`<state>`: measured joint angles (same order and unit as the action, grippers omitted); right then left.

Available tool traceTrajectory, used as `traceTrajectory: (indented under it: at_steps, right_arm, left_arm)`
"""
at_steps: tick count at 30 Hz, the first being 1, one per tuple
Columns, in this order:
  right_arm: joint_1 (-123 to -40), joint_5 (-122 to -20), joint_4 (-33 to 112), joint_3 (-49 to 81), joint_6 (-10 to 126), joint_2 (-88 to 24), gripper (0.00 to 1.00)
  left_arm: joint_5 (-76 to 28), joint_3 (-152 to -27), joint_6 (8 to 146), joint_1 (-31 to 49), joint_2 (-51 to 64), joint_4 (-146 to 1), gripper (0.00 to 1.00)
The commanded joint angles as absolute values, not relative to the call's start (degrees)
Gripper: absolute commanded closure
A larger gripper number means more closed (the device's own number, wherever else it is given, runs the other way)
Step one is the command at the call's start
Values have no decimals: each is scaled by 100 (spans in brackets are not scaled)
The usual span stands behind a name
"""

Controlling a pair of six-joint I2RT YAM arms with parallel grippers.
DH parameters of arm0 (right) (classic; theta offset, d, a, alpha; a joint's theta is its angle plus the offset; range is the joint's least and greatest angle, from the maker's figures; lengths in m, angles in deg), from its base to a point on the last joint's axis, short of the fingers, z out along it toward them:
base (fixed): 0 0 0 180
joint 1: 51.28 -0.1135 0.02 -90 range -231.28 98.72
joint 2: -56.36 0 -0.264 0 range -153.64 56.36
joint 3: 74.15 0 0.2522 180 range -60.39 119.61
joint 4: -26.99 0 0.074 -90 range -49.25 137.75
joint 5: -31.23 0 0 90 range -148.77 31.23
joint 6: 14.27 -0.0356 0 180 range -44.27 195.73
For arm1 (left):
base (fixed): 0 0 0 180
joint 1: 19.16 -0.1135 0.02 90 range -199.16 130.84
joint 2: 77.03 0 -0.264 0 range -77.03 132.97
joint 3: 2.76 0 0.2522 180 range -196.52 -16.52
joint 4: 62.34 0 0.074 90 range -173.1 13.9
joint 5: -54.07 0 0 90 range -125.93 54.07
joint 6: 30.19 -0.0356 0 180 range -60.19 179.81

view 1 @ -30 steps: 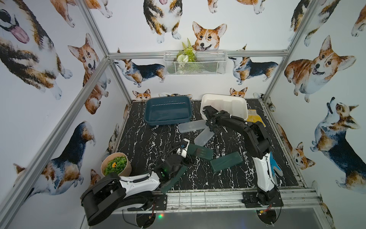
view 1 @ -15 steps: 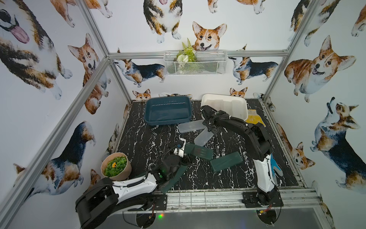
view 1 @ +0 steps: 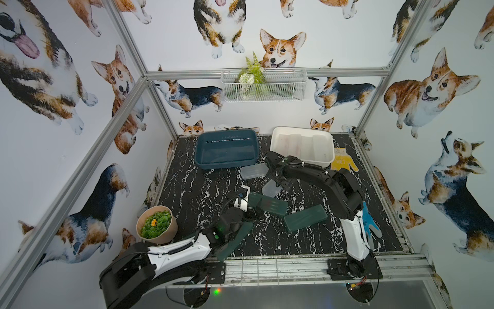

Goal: Place the pencil cases by color into the storage box
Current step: Pick up the pencil case from the center of the board.

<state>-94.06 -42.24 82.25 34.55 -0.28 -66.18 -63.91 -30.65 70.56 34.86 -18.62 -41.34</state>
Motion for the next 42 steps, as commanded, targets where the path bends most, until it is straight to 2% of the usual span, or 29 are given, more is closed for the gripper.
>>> traceTrajectory:
  at_steps: [1,15,18,23,28,42]
  right_arm:
    - [-9417,-4400,8491,3513,-403,-6725,7]
    - [-9491,-4663,8652,3889,-564,-7169,10]
    - [-9515,-4754,8652,3984,-625,-7295,14]
    - [-9537,-4723,8584,3972,-654,-7318,26]
    - [-9596,-4527,8572,3954,-637,-7166,31]
    - [-9680,-4417,8332,4062,-602,-6714,33]
  left_arm:
    - [-6469,-3085,7161,3477,-1961,-4198,0]
    - [-6503,-3021,7193,3474,-2108,-4235,0]
    - [-6531,-2989,7187,3466,-2150,-4235,0]
    - [-6555,-2970,7186,3470,-2197,-4244,0]
    - [-6555,-2992,7194,3466,-2244,-4288,0]
    - [-6629,-3114,7255,3462,-2357,-4529,0]
